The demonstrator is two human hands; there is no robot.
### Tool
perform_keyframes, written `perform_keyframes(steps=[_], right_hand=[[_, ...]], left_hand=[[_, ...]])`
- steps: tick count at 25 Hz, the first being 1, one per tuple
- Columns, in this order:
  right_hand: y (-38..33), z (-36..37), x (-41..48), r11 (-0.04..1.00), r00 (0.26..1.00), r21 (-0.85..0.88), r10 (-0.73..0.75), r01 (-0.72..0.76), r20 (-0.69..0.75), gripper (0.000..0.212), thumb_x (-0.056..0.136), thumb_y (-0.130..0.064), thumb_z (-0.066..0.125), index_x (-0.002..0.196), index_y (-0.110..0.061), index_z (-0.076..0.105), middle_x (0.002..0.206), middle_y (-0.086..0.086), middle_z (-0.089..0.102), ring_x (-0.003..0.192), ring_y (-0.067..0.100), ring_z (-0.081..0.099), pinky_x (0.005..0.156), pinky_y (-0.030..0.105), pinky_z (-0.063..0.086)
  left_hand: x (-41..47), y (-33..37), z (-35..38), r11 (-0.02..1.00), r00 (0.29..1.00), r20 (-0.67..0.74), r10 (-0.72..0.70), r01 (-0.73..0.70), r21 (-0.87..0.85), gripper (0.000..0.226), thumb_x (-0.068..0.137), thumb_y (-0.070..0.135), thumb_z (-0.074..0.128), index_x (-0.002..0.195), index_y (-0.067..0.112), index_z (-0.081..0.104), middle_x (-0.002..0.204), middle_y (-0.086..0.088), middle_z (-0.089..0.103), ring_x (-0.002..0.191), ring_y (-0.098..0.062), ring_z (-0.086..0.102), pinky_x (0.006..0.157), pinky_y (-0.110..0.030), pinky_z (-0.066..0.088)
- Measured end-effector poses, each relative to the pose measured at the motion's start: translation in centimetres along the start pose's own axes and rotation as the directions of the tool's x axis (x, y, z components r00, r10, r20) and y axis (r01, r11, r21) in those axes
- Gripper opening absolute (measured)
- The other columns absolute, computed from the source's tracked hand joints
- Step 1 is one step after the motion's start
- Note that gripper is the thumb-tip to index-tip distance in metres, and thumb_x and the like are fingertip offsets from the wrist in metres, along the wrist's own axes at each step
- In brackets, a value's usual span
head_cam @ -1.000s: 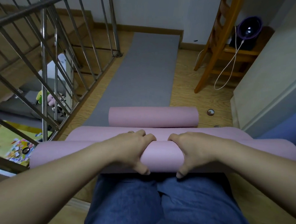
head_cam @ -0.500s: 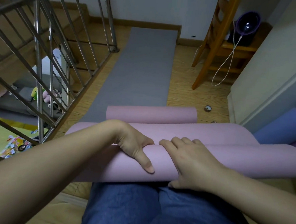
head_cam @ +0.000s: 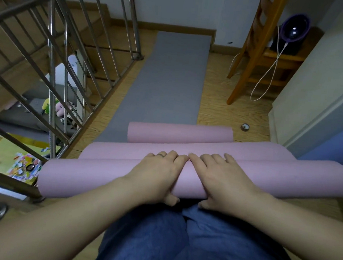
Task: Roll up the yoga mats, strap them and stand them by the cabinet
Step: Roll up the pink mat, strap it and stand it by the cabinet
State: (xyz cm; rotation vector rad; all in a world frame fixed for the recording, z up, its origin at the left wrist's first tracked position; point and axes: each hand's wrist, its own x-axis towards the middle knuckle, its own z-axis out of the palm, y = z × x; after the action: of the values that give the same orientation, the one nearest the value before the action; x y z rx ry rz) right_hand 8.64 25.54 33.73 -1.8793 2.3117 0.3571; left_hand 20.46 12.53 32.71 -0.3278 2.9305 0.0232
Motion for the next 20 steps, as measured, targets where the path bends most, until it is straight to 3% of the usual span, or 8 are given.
perform_keyframes(steps=[4,9,13,16,18,20], right_hand=[[1.1,-0.5,0.8,0.994,1.000,0.108,0.000,0.002,-0.017,0.078,0.067,-0.053,0.068,0.130,-0.020,0.037,0.118,0.002,0.056,0.104,0.025,0.053,0.085,0.035,0.042],[2.3,-5.3,0.2,0.990,0.995,0.131,-0.061,0.050,0.080,0.076,0.060,-0.057,0.078,0.118,-0.021,0.044,0.106,-0.001,0.061,0.082,0.019,0.053,0.063,0.030,0.037],[1.0,-4.3,-1.8,0.981,0.967,0.176,-0.117,0.078,0.226,0.081,0.056,-0.060,0.079,0.117,-0.022,0.043,0.106,0.002,0.060,0.089,0.023,0.058,0.068,0.030,0.044],[1.2,-3.1,-1.1,0.946,0.923,0.324,-0.142,0.019,0.358,0.081,0.054,-0.058,0.082,0.119,-0.025,0.046,0.108,-0.002,0.061,0.093,0.019,0.059,0.080,0.032,0.051],[1.9,-3.1,0.0,0.915,0.898,0.404,-0.173,-0.006,0.406,0.078,0.056,-0.054,0.084,0.120,-0.026,0.049,0.109,-0.006,0.061,0.096,0.015,0.058,0.085,0.030,0.050],[2.5,-2.9,1.0,0.884,0.866,0.466,-0.215,-0.024,0.452,0.075,0.057,-0.050,0.085,0.120,-0.026,0.051,0.110,-0.008,0.062,0.098,0.013,0.059,0.089,0.028,0.049]], left_hand=[[1.2,-0.5,-1.1,0.984,0.987,0.158,0.009,0.019,-0.175,0.093,0.066,0.051,0.075,0.141,0.021,0.029,0.128,-0.004,0.049,0.112,-0.025,0.052,0.092,-0.036,0.044],[1.3,-2.0,-5.1,0.929,0.960,0.267,0.086,0.019,-0.369,0.082,0.062,0.054,0.078,0.131,0.031,0.041,0.123,0.007,0.057,0.107,-0.017,0.055,0.093,-0.035,0.047],[-0.5,0.0,-4.3,0.933,0.887,0.438,0.144,0.026,-0.360,0.082,0.063,0.058,0.076,0.131,0.033,0.038,0.122,0.008,0.058,0.106,-0.016,0.056,0.095,-0.034,0.046],[0.2,0.1,-3.3,0.871,0.824,0.541,0.167,0.133,-0.472,0.077,0.068,0.050,0.079,0.132,0.032,0.040,0.120,0.012,0.057,0.107,-0.013,0.055,0.098,-0.031,0.045],[0.6,-0.3,-3.6,0.868,0.831,0.531,0.164,0.135,-0.479,0.082,0.069,0.052,0.078,0.137,0.032,0.038,0.124,0.011,0.054,0.113,-0.015,0.053,0.101,-0.033,0.043],[0.1,0.3,-3.8,0.952,0.896,0.437,0.081,0.061,-0.301,0.094,0.070,0.057,0.073,0.145,0.030,0.024,0.134,0.003,0.045,0.122,-0.021,0.045,0.103,-0.038,0.040]])
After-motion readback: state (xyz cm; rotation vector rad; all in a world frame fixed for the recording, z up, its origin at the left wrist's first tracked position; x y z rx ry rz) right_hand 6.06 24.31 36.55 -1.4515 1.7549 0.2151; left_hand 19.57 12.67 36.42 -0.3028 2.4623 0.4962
